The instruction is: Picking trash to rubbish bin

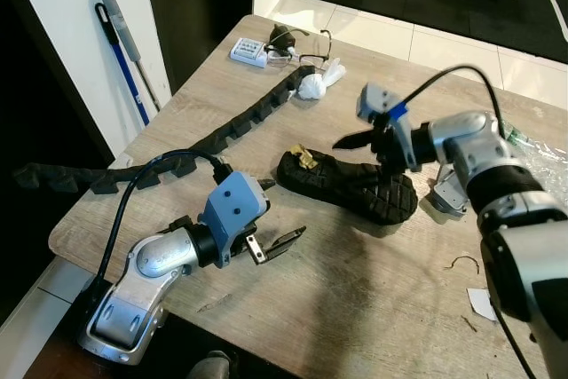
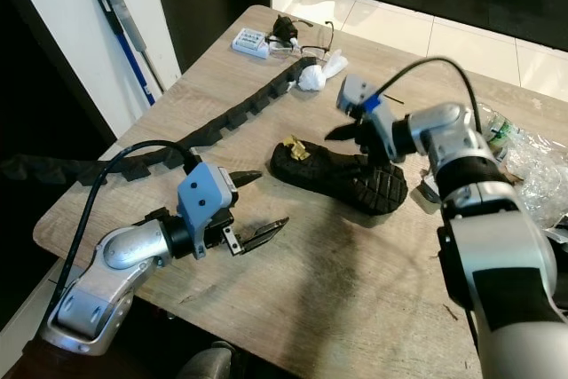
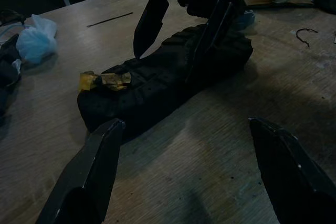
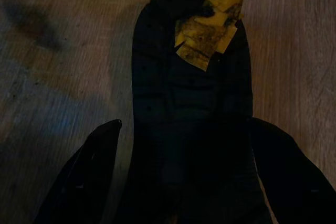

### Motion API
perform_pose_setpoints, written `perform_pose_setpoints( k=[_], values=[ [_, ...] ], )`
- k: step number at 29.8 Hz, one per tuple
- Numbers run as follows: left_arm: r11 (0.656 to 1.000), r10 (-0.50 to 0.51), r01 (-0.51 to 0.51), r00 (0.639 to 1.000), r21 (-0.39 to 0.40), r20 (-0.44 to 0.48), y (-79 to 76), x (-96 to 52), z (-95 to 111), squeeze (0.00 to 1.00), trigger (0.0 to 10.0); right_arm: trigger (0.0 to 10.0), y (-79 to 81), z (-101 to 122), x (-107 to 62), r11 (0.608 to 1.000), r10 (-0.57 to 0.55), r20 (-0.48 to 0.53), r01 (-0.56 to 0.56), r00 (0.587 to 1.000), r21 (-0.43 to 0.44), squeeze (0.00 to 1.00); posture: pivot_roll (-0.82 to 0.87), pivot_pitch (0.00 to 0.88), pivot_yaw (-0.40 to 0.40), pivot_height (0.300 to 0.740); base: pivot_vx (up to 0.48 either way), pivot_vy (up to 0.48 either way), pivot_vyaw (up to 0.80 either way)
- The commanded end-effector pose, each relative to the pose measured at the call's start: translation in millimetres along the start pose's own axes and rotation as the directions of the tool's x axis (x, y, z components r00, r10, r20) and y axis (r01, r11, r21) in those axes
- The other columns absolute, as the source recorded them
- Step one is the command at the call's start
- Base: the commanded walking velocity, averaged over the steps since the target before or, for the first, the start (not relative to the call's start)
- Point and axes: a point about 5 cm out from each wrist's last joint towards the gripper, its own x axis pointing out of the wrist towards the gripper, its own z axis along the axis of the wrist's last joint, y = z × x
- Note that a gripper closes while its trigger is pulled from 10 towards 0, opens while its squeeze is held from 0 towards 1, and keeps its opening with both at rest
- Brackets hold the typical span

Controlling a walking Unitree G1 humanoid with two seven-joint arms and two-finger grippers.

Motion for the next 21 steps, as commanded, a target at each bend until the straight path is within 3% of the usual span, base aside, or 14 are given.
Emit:
perform_pose_setpoints(
  k=[1, 13, 21],
  values=[
    [0.999, -0.032, 0.032, 0.999, 0.004, -0.023, -5.1, 0.0, -3, 0.00, 10.0, 10.0, 4.1, -8, 2.4, 0.999, 0.024, -0.015, -0.023, 1.000, 0.021, 0.00, 0.08, 0.227, -0.017, 0.740, 0.000, 0.000, 0.00],
    [0.999, -0.035, 0.035, 0.999, 0.006, -0.024, -5.1, -0.5, -3, 0.00, 10.0, 10.0, 8.0, -13, 5.7, 0.997, 0.063, -0.019, -0.062, 0.998, 0.045, 0.00, 0.08, 0.227, -0.016, 0.740, 0.000, 0.000, 0.00],
    [0.999, -0.042, 0.042, 0.999, 0.006, -0.027, -5.5, -0.4, -3, 0.00, 10.0, 10.0, 14.6, -33, 9.4, 0.997, 0.072, -0.178, -0.069, 0.981, 0.022, 0.00, 0.08, 0.228, -0.015, 0.740, 0.000, 0.000, 0.00]
  ],
)
